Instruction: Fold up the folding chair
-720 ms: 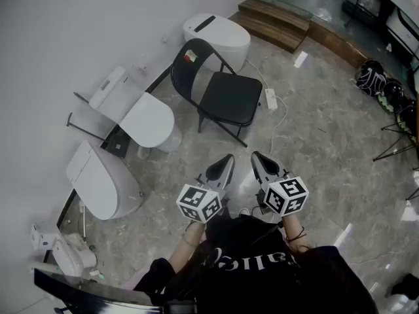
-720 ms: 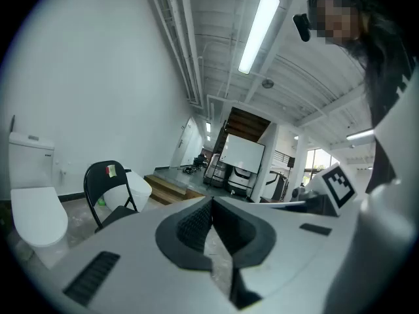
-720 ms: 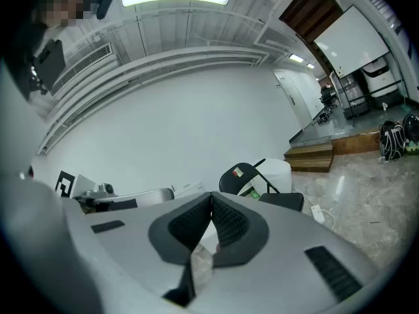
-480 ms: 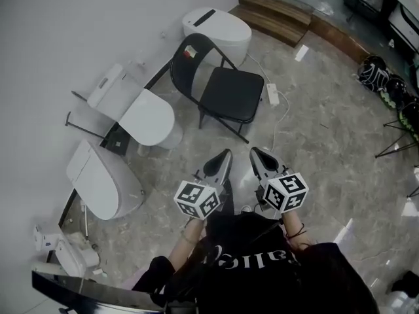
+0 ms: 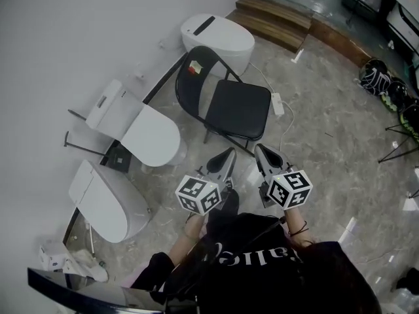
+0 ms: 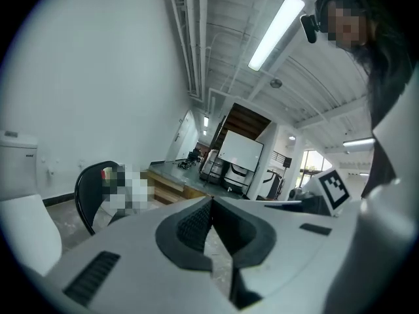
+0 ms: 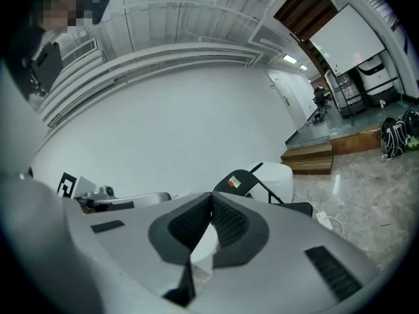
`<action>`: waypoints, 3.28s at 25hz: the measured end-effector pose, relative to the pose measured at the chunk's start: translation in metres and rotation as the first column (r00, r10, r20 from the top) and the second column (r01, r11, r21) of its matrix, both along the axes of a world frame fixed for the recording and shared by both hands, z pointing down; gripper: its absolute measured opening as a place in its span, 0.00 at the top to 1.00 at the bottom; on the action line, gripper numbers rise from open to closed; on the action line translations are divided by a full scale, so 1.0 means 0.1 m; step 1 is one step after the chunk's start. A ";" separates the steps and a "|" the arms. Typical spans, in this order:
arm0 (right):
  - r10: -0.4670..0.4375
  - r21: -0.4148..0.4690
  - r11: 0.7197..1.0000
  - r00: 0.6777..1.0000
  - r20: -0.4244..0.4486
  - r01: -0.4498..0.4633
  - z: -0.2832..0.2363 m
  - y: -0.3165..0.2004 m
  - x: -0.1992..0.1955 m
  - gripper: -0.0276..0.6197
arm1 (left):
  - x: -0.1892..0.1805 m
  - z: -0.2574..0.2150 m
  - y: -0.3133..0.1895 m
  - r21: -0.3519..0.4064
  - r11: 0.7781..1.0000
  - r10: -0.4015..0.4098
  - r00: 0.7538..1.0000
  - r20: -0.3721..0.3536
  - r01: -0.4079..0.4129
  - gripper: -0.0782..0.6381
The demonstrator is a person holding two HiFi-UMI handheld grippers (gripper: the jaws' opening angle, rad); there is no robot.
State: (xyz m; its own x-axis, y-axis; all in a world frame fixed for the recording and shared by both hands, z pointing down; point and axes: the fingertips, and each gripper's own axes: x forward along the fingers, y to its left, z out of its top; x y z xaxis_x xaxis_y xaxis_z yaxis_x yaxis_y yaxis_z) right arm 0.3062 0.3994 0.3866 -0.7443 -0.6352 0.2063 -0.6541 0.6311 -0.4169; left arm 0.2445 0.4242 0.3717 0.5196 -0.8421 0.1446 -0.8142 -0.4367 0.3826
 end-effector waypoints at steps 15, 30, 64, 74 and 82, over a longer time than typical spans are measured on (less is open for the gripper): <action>0.140 -0.075 0.987 0.989 -0.056 -0.144 0.24 -0.94 -0.79 0.94 | -1.05 0.29 -1.16 -0.080 0.992 0.093 0.994 -0.064 -0.098 0.89; 0.234 -0.180 0.952 0.968 -0.088 -0.246 0.69 -1.46 -0.49 0.94 | -1.02 0.72 -1.59 -0.193 0.973 0.115 0.992 -0.057 -0.124 0.89; -0.076 -0.524 0.852 0.990 -0.117 0.003 3.29 -3.76 0.76 0.93 | -2.52 1.73 -4.01 -0.323 0.846 -0.224 0.831 0.509 0.425 0.68; -0.073 -0.583 0.812 0.991 -0.114 -0.007 4.15 -3.94 0.60 0.63 | -3.36 2.21 -4.60 -0.423 0.828 -0.016 0.770 0.638 0.368 0.57; 0.023 -0.650 0.752 0.991 -0.131 -0.104 4.94 -4.12 0.56 0.56 | -3.34 2.53 -4.86 -0.510 0.820 0.117 0.796 0.593 0.259 0.57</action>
